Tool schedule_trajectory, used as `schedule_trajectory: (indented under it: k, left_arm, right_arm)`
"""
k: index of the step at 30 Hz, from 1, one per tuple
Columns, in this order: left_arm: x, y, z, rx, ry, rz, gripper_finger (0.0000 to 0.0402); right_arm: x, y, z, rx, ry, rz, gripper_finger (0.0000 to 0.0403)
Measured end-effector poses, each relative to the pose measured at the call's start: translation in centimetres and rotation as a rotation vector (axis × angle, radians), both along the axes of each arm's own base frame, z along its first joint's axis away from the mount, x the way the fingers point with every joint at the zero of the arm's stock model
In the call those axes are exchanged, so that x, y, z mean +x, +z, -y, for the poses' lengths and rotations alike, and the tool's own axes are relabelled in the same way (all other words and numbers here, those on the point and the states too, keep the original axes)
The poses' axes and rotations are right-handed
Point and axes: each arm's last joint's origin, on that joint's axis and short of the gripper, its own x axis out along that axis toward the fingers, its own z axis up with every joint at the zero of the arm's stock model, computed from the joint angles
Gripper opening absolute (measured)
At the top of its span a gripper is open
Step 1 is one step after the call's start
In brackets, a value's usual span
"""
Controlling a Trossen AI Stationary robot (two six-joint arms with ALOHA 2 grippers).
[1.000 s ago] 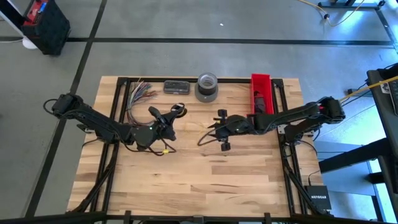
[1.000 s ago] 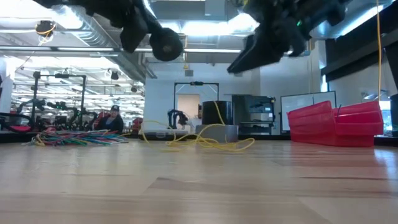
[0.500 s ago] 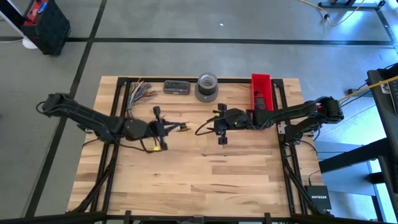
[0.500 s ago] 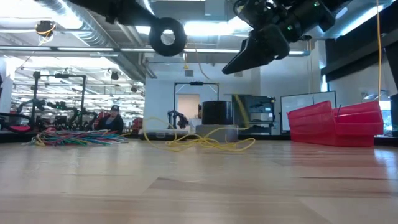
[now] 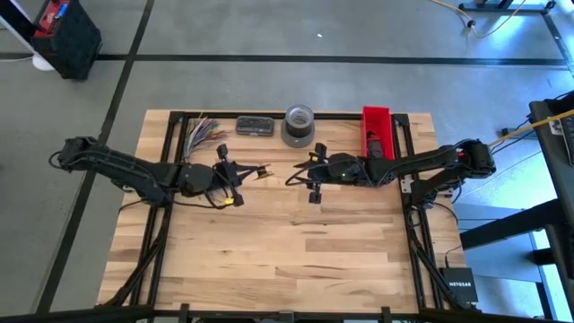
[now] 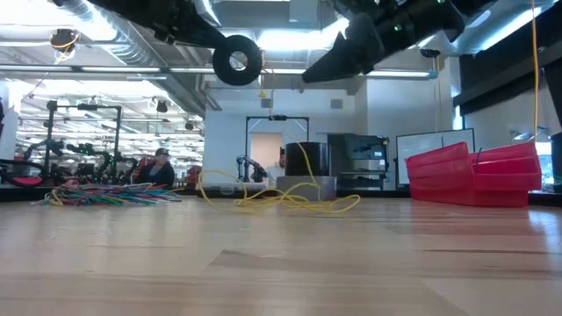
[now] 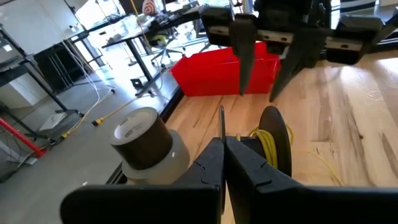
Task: Coil cords
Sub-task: Uncoil the yellow wire from the black spool
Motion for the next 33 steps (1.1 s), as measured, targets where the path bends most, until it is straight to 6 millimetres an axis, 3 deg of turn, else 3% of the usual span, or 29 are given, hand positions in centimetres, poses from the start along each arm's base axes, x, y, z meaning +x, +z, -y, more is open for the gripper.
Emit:
schedule_trajectory:
  k: [5, 16, 24, 33]
  left_arm:
    - [0.0, 0.1, 0.0, -0.004, 0.001, 0.009, 0.0000]
    - [0.0, 0.1, 0.0, 0.010, -0.003, 0.001, 0.0000]
    - [0.0, 0.0, 0.0, 0.013, -0.003, -0.009, 0.0000]
    - [0.0, 0.0, 0.0, 0.017, -0.004, -0.004, 0.0000]
  right_arm:
    - [0.2, -0.5, 0.0, 0.044, -0.017, -0.013, 0.0152]
    - [2.4, -4.4, 0.0, 0.077, -0.015, -0.100, 0.0152]
    - [3.6, -2.3, -0.1, 0.187, -0.026, -0.040, 0.0152]
    - [3.6, -2.4, -0.1, 0.132, 0.000, -0.064, 0.0152]
